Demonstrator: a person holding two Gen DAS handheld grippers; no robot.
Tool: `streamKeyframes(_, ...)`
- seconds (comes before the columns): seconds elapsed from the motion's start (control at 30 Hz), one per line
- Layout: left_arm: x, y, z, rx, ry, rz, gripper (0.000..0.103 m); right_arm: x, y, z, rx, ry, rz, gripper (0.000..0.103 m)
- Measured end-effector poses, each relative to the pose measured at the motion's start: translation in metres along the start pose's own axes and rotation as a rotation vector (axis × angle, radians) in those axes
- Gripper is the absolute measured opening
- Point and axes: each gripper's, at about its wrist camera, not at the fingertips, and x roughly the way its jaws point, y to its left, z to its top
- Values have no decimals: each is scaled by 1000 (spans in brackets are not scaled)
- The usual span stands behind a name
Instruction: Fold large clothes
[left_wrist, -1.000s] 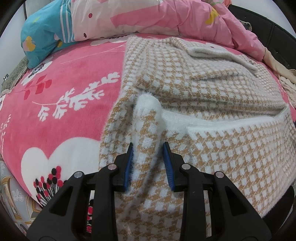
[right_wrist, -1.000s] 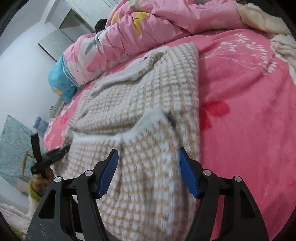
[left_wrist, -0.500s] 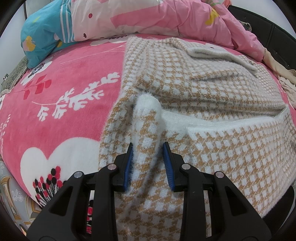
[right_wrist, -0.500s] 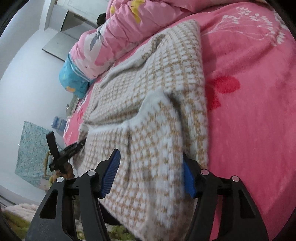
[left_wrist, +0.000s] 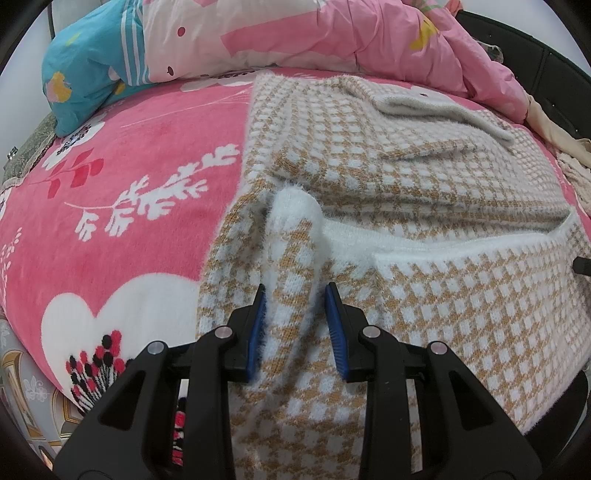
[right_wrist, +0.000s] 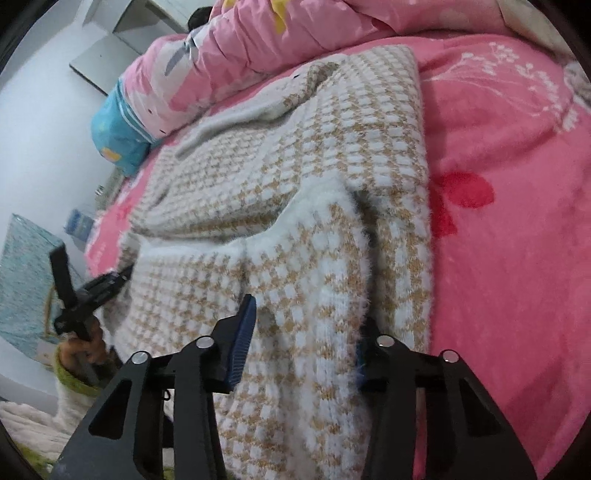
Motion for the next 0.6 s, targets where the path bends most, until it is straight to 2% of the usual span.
streamKeyframes(0.27,1,0,-1,-6,-3,-9,30,0,28,-13,-108,-3,-182,35)
streamKeyframes(0.37,-5,5,1,-35,-15,-41,29,7,35,-13,-136,-2,-242,35)
streamKeyframes(0.47,-13,11,1,-47,-26,-97,29,9,37,-13,-145,-7,-266,35)
streamKeyframes(0.6,-18,11,-1,-32,9,-166,29,11,36,-13,-129,-12,-262,35)
